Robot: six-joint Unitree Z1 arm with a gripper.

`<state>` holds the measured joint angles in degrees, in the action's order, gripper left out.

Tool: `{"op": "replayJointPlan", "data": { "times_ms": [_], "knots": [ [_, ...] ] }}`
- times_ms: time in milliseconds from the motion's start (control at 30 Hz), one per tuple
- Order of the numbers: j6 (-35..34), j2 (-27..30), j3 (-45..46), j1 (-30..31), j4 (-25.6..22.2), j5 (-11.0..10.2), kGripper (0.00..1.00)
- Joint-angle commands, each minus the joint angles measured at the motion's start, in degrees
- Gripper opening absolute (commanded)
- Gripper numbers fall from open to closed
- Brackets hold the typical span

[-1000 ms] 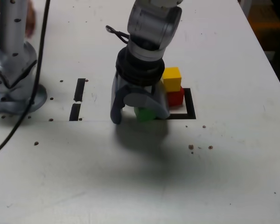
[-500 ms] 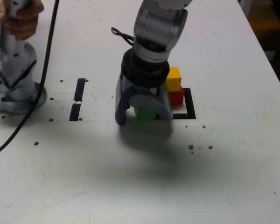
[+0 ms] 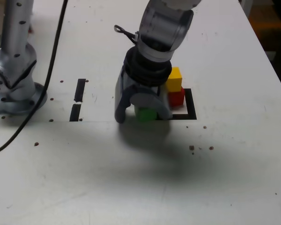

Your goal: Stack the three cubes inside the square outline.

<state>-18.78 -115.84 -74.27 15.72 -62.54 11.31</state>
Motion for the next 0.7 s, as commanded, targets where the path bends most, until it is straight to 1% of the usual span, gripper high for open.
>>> {"op": "replayJointPlan", "data": {
  "times_ms": [0,133,467,567,667],
  "knots": [
    [-0.31,-0.42,-0.44,-0.15,-0.70,-0.18,0.53],
    [-0.70,-0.59,-0.79,-0.20,-0.98,-0.64,0.44],
    [-0.64,-0.01,-0.10,-0.42,0.07,-0.69,0.29],
    [-0.22,1.10,0.37,-0.42,0.10,-0.93,0.24],
    [0.51,2.86,0.71,-0.43,-0.88,-1.74,0.21]
  ]
}}
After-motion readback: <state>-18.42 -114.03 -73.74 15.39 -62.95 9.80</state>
